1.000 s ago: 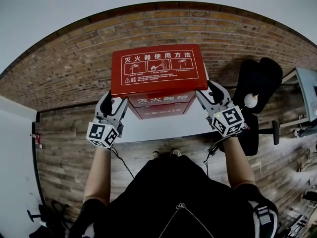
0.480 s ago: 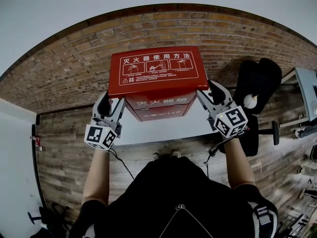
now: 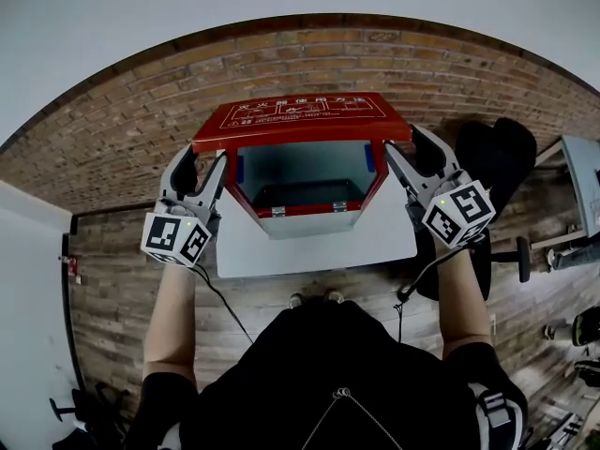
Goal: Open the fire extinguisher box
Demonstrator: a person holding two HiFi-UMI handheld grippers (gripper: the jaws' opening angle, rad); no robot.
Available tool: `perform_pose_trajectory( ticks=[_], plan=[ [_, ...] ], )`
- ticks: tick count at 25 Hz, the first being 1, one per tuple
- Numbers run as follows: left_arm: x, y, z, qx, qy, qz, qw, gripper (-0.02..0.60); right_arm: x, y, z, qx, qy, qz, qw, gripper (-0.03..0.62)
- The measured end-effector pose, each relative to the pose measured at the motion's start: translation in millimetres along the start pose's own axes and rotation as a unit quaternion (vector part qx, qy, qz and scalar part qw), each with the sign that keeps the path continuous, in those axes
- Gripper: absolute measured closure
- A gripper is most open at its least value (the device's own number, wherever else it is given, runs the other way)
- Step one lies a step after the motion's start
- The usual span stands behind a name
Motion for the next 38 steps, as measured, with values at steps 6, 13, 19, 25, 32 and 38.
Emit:
perform_pose_trajectory(
  ticks=[6,13,19,25,32,38],
  plan=[
    [-32,24,26,-0.007,0.002,-0.007,0.9999,0.285,-38,26,-22,0.012,-0.016,-0.01,1.0,0.364],
    [-74,45,64,-0.021,0.018,-0.008,0.9996,0.285,-93,52,-46,0.038,-0.041,-0.018,0.998,0.364],
    [-106,48,91,-0.043,0.035,-0.001,0.9985,0.285,-135,58,-63,0.054,-0.07,-0.021,0.996,0.364],
    [-132,46,115,-0.024,0.043,0.005,0.9988,0.285,-168,57,-78,0.046,-0.085,-0.013,0.995,0.364],
    [-153,38,135,-0.006,0.043,0.022,0.9988,0.285,-196,49,-91,0.038,-0.091,-0.002,0.995,0.364],
    [-165,32,147,0.02,0.044,0.028,0.9984,0.285,-216,43,-100,0.013,-0.095,0.004,0.995,0.364]
  ],
)
Point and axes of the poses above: the fingertips, and each gripper's own axes: x backward along the fingers, z to its left, y out of its top, the point moved 2 cm from there along x, backward along the fingers, and after that the axes turned 11 degrees about -y, right-handed, at the moved point
